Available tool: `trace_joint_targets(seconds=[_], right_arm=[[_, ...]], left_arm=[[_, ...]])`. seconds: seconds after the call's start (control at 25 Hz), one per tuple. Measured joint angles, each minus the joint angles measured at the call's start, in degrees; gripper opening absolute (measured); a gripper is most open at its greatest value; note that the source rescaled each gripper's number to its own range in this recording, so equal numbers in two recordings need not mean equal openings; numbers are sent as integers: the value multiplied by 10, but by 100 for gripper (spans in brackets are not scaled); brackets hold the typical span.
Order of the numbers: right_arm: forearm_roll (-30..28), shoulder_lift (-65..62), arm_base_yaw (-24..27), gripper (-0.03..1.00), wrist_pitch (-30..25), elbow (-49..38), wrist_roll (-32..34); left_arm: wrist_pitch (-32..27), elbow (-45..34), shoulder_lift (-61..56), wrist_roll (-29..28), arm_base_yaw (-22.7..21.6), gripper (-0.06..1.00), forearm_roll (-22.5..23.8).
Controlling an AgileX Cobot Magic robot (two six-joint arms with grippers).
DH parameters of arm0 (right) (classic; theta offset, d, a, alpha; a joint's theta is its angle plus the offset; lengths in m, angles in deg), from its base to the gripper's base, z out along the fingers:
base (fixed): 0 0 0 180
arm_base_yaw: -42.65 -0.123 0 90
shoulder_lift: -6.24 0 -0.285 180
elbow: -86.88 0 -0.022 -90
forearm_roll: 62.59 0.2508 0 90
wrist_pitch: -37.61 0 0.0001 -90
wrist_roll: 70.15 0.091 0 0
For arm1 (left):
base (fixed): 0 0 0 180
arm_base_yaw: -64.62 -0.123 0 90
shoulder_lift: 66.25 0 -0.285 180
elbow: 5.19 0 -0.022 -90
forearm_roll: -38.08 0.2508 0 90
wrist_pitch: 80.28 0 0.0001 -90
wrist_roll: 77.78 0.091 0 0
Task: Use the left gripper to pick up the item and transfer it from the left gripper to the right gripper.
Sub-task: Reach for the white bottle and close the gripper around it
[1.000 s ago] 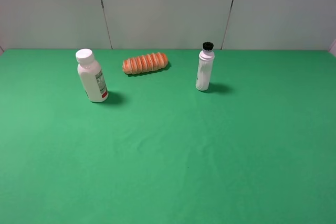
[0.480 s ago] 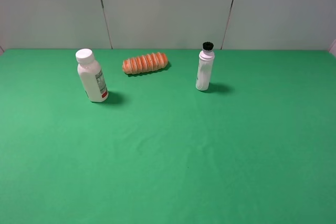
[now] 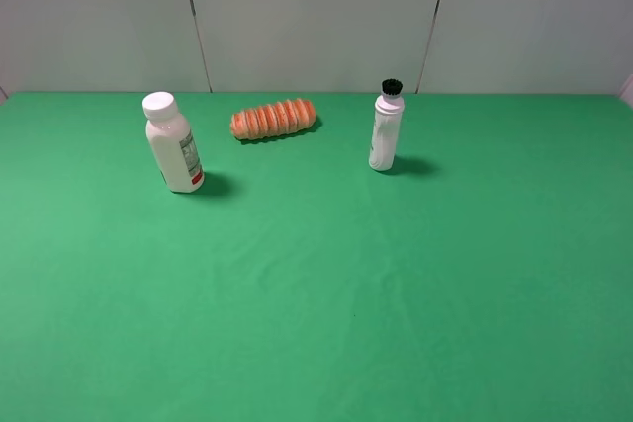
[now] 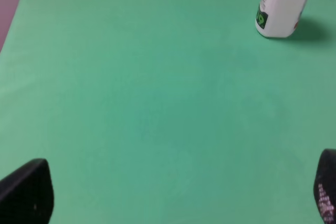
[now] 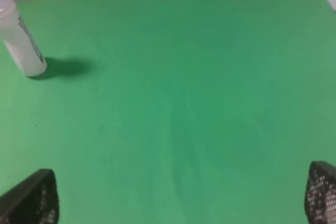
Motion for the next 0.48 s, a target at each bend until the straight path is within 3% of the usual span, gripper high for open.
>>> trace_joint_targets(seconds=[0.48], right_arm=[[0,0,0,100,0,0,0]], left_arm=[[-19,118,182,0,0,100,-13]])
